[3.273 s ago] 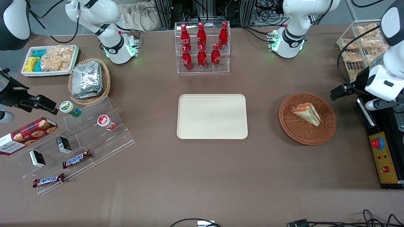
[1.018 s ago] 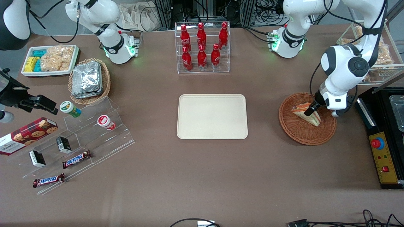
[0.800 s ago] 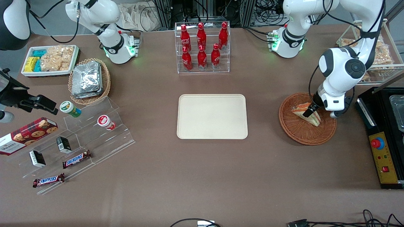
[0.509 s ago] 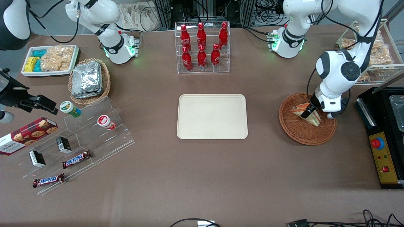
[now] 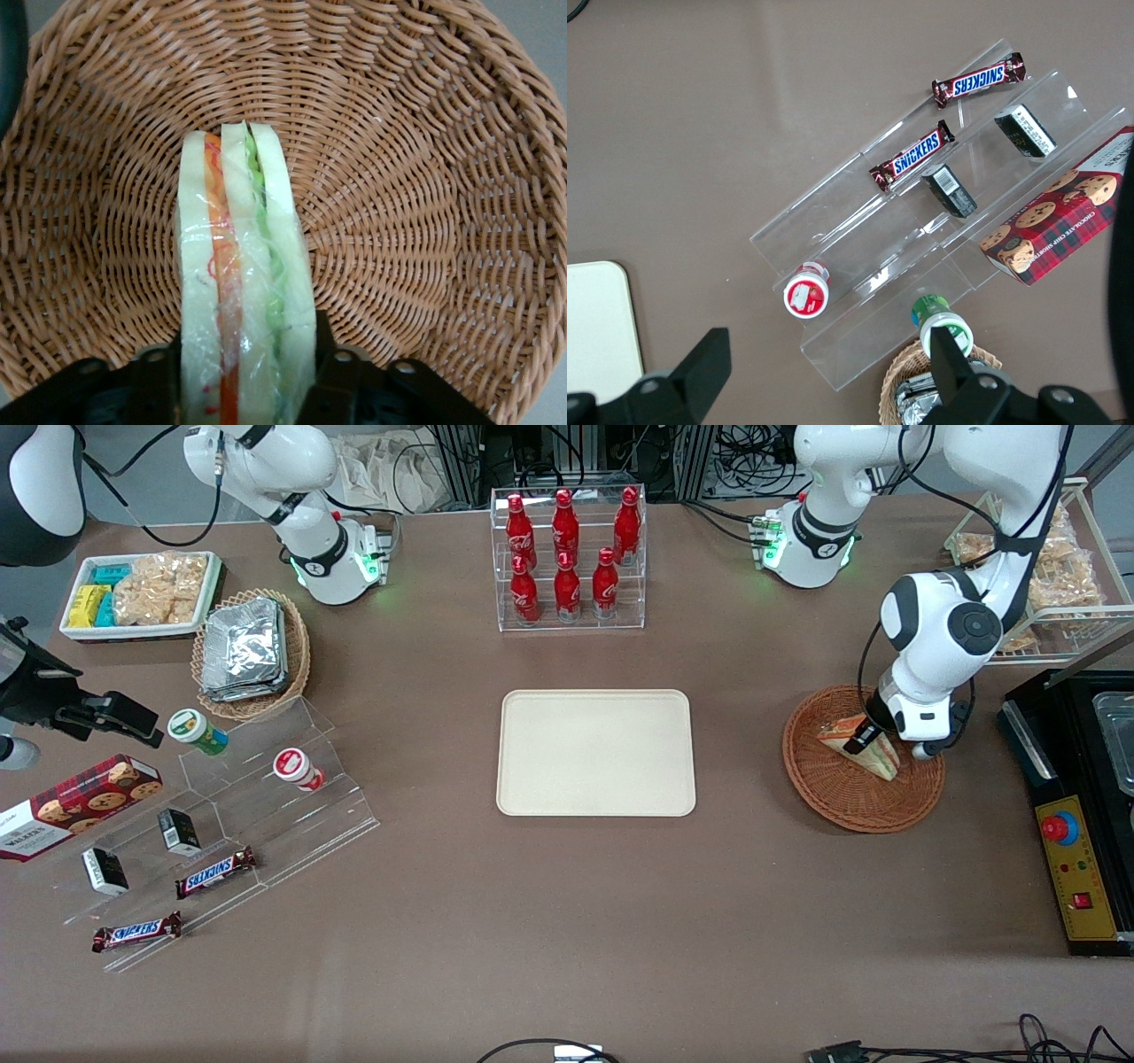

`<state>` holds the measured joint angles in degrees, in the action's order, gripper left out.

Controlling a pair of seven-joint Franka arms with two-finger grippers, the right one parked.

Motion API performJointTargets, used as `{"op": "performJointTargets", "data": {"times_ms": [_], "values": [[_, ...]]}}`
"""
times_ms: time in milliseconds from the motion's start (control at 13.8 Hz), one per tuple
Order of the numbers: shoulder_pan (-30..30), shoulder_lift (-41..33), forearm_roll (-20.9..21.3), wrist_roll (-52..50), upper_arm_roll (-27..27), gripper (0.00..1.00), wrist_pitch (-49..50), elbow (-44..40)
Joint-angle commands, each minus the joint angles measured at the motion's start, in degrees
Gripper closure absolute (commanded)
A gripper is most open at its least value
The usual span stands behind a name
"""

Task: Place sandwich from basket to tray
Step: 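Close the left gripper on the sandwich's upright edge, then lift the sandwich up out of the basket with the left gripper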

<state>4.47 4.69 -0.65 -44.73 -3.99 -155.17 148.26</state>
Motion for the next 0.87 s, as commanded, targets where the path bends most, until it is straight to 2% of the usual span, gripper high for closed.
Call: {"op": "performJointTargets", "data": {"times_ms": [0, 218, 436, 655, 800], "values": [[0.1, -0.8, 0.3, 0.2, -0.3, 0.6, -1.5, 1.1], [0.2, -2.7, 0.3, 2.6, -0.3, 0.63, 0.9, 0.8], [0.2, -9.1, 0.3, 9.5, -0.3, 0.63, 9.1, 0.2], [0.3, -14.8, 0.1, 23.4, -0.1, 0.65, 17.9, -1.6], [0.3, -15.3, 0.2, 34.9, 1.1, 0.65, 24.3, -5.1]]}}
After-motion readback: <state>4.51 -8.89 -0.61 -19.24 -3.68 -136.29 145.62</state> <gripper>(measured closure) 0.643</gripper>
